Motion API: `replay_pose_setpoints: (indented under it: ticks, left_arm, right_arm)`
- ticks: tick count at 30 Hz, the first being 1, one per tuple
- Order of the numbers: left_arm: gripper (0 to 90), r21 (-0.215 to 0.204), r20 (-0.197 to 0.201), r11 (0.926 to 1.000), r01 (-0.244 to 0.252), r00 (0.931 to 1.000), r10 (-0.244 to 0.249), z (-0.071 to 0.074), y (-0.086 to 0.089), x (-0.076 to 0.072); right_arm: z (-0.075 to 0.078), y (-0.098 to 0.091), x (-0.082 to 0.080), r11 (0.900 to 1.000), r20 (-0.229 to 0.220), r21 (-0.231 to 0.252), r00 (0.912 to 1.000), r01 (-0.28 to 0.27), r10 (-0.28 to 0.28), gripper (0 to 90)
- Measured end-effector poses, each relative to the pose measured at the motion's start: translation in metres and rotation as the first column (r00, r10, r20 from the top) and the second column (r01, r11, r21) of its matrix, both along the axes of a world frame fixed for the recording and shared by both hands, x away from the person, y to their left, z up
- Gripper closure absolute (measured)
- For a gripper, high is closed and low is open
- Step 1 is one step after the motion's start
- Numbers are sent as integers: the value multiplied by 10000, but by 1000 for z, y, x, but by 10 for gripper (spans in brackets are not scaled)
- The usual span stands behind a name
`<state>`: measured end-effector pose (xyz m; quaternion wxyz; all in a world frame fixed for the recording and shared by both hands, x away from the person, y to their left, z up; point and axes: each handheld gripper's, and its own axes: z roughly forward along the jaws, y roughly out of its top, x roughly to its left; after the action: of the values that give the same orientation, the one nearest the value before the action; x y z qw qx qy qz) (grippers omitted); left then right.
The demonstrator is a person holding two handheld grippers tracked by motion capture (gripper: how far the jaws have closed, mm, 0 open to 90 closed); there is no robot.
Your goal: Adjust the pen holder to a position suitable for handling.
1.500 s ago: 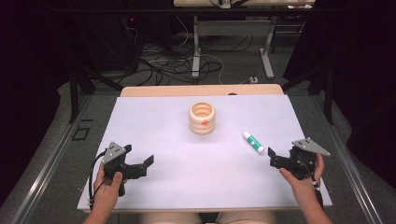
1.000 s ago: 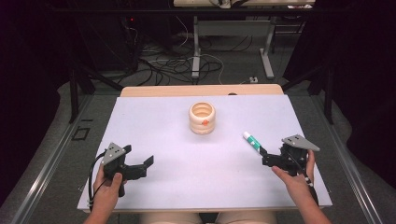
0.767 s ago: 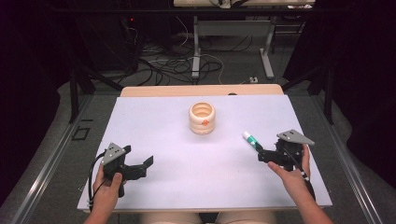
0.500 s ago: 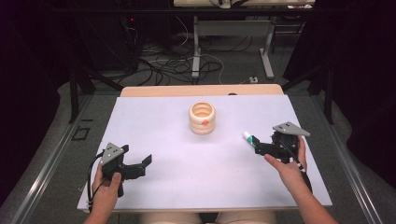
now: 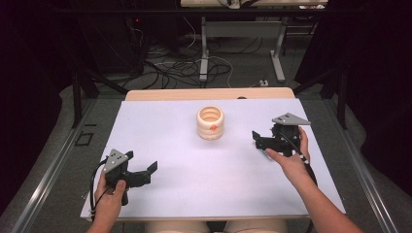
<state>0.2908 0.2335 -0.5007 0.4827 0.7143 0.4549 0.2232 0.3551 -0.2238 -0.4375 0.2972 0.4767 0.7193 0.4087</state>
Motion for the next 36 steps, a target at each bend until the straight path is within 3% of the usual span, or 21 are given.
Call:
replay_pose_setpoints:
  ticks: [15,21,36]
  left_arm:
    - [10,-163,-82,9998,108,9999,-109,-1,-3,0]
    - [10,-178,-96,9997,143,9998,-145,-1,-3,0]
    - [10,-254,-115,9995,177,9998,-180,-1,-3,1]
  right_arm:
    - [17,26,34,9992,-595,26,9974,-398,399,153]
    - [22,37,50,9990,-1128,5,9927,-437,435,158]
    - [29,61,81,9995,-1959,-123,9803,-275,246,166]
